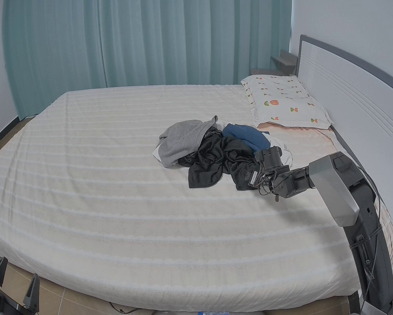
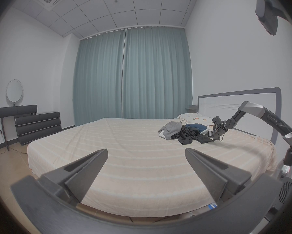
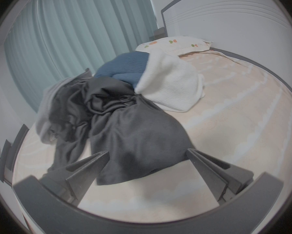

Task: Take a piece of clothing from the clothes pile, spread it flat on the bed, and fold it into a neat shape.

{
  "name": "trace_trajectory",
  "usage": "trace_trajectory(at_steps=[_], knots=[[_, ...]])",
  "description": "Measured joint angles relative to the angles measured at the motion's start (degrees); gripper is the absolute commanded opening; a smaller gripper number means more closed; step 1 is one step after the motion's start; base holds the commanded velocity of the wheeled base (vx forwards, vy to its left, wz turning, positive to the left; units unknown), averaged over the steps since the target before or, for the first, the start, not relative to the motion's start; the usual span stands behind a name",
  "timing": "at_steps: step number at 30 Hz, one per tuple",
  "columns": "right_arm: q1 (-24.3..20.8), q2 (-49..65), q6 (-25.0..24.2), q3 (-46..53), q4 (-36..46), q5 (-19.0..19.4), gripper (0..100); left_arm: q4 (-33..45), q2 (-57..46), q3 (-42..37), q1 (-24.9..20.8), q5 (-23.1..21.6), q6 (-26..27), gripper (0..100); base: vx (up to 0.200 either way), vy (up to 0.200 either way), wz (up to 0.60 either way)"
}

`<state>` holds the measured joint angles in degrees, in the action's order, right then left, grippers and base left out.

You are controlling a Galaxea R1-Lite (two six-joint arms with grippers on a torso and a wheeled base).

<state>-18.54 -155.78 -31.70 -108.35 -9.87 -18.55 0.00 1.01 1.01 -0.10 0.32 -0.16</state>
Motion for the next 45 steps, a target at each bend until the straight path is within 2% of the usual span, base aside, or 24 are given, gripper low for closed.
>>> trace_trajectory(at_steps=[5, 6, 17, 27, 33, 45], knots=[[0.18, -2.4, 0.15, -2.21, -0.39, -0.2, 100, 0.0, 0.0, 0.0, 0.0, 0.01, 0.0, 100, 0.0, 0.0, 0.0], [0.2, -2.6, 0.2, -2.4, -0.41, -0.2, 0, 0.0, 0.0, -0.02, 0.0, 0.01, 0.0, 100, 0.0, 0.0, 0.0], [0.16, -1.74, 0.8, -2.07, -0.41, -0.77, 0, 0.0, 0.0, 0.0, 0.0, 0.01, 0.0, 100, 0.0, 0.0, 0.0], [-0.41, 5.07, 0.66, 8.27, -4.41, 0.17, 0, 0.0, 0.0, 0.0, 0.0, 0.0, 0.0, 100, 0.0, 0.0, 0.0], [-0.52, 11.74, 0.09, 22.03, -11.28, 4.63, 0, 0.0, 0.0, 0.0, 0.0, 0.0, 0.02, 100, 0.0, 0.0, 0.0], [-0.55, 33.16, -5.41, 55.89, -26.64, 15.87, 0, 0.0, 0.0, 0.0, 0.0, 0.0, 0.0, 100, 0.0, 0.0, 0.0]])
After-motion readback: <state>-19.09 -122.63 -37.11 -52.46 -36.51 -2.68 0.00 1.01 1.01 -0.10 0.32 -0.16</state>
